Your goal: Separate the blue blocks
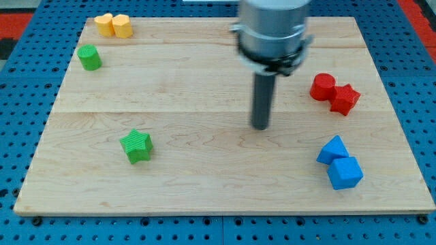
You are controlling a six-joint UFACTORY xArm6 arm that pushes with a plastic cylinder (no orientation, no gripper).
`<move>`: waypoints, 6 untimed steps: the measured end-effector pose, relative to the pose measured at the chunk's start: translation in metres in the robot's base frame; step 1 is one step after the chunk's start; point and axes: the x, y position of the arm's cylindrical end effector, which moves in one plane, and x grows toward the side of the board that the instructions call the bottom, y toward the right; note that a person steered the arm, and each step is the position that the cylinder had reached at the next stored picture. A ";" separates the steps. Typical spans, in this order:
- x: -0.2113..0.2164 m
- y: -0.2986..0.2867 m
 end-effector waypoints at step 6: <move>0.047 0.051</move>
